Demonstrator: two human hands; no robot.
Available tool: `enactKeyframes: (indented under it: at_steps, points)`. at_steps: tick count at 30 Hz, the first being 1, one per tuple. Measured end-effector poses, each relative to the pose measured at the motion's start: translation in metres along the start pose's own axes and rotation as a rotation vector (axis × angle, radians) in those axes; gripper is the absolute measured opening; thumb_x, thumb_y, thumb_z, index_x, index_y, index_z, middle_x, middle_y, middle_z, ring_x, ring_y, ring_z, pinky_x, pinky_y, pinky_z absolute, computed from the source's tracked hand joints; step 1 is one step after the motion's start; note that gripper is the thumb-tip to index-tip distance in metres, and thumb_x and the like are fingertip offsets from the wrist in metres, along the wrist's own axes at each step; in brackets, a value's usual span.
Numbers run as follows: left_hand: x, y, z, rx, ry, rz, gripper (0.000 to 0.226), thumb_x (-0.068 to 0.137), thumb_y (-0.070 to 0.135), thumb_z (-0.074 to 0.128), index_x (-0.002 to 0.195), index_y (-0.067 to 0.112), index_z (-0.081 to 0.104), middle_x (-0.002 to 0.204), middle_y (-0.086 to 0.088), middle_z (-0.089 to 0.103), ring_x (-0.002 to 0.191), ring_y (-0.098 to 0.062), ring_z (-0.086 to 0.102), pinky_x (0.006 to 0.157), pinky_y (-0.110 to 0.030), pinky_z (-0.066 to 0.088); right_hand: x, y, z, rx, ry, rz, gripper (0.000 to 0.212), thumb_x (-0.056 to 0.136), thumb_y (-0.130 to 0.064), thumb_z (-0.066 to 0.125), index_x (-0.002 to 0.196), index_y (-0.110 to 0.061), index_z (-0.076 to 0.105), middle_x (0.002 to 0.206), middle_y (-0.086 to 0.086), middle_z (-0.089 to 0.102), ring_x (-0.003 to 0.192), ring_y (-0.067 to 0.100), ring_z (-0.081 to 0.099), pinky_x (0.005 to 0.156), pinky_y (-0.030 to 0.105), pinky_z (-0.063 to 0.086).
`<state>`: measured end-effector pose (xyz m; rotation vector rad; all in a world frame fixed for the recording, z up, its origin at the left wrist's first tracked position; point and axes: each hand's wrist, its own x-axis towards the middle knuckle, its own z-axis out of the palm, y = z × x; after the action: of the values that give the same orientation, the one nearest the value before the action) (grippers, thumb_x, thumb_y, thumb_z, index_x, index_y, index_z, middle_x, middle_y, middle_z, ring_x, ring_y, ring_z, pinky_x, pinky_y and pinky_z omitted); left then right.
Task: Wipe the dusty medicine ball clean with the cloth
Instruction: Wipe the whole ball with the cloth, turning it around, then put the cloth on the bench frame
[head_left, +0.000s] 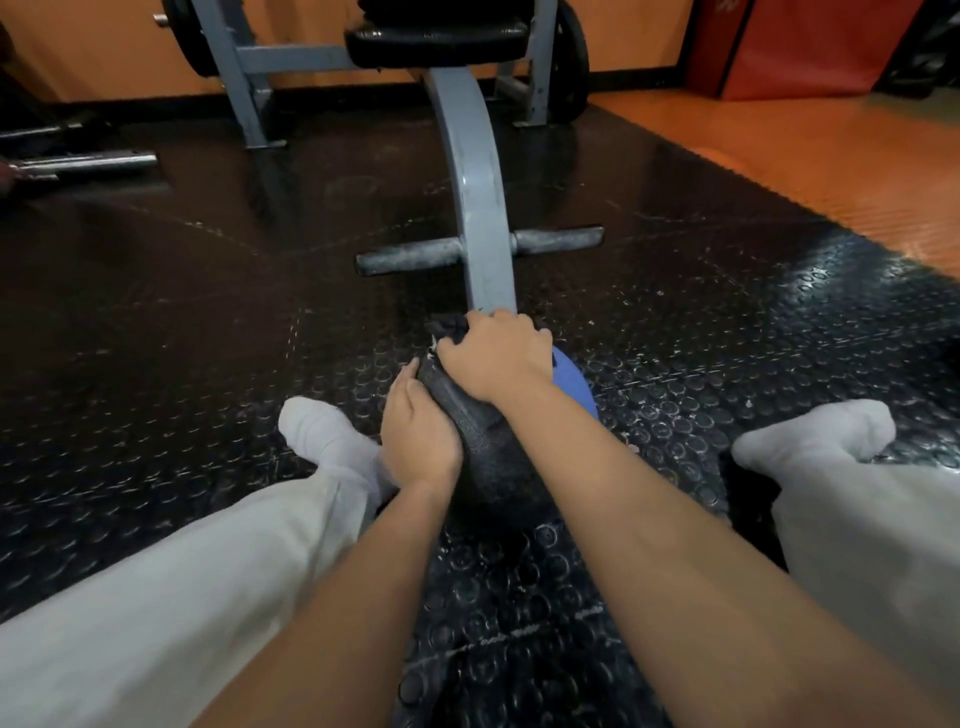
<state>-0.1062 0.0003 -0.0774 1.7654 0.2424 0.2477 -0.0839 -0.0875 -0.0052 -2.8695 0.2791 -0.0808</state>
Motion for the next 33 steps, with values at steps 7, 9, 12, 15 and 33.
enactKeyframes:
  at_steps: [7, 9, 12, 15, 33]
  points:
    - [0.014, 0.019, 0.007, -0.052, -0.051, -0.129, 0.036, 0.103, 0.024, 0.035, 0.121, 0.023, 0.065, 0.120, 0.007, 0.064, 0.114, -0.016, 0.056, 0.092, -0.028, 0.038, -0.049, 0.024, 0.029, 0.034, 0.375, -0.246, 0.054, 0.087, -0.050, 0.036, 0.133, -0.024, 0.051, 0.141, 0.002, 0.046, 0.133, 0.027, 0.037, 0.107, 0.053, 0.029]
    - [0.011, 0.021, 0.013, 0.027, -0.066, -0.102, 0.037, 0.103, 0.027, 0.032, 0.125, 0.029, 0.062, 0.127, 0.007, 0.061, 0.118, -0.017, 0.054, 0.096, -0.029, 0.038, -0.033, 0.034, 0.019, 0.044, 0.262, -0.184, 0.050, 0.088, -0.051, 0.039, 0.132, -0.028, 0.049, 0.140, 0.001, 0.046, 0.130, 0.028, 0.039, 0.105, 0.050, 0.033]
    - [0.004, 0.025, 0.020, 0.150, -0.029, -0.066, 0.041, 0.103, 0.031, 0.027, 0.132, 0.036, 0.056, 0.140, 0.009, 0.054, 0.128, -0.019, 0.048, 0.110, -0.039, 0.035, 0.013, 0.050, -0.004, 0.276, 0.019, 0.061, 0.050, 0.088, -0.052, 0.041, 0.128, -0.025, 0.054, 0.133, 0.009, 0.054, 0.120, 0.034, 0.049, 0.099, 0.043, 0.040]
    - [0.005, 0.028, 0.020, 0.155, -0.033, -0.085, 0.042, 0.103, 0.029, 0.026, 0.132, 0.036, 0.056, 0.142, 0.010, 0.052, 0.130, -0.019, 0.047, 0.112, -0.038, 0.034, 0.026, 0.074, -0.003, 0.576, -0.059, 0.233, 0.048, 0.090, -0.047, 0.042, 0.121, -0.015, 0.060, 0.126, 0.014, 0.060, 0.111, 0.032, 0.056, 0.089, 0.036, 0.041]
    - [0.034, 0.004, -0.085, 0.174, -0.120, -0.023, 0.039, 0.104, 0.036, 0.037, 0.130, 0.017, 0.059, 0.133, -0.003, 0.058, 0.121, -0.025, 0.052, 0.094, -0.033, 0.039, -0.062, 0.015, 0.064, 1.126, 0.184, 0.603, 0.058, 0.094, -0.049, 0.041, 0.141, -0.014, 0.040, 0.142, 0.013, 0.046, 0.127, 0.034, 0.045, 0.108, 0.045, 0.035]
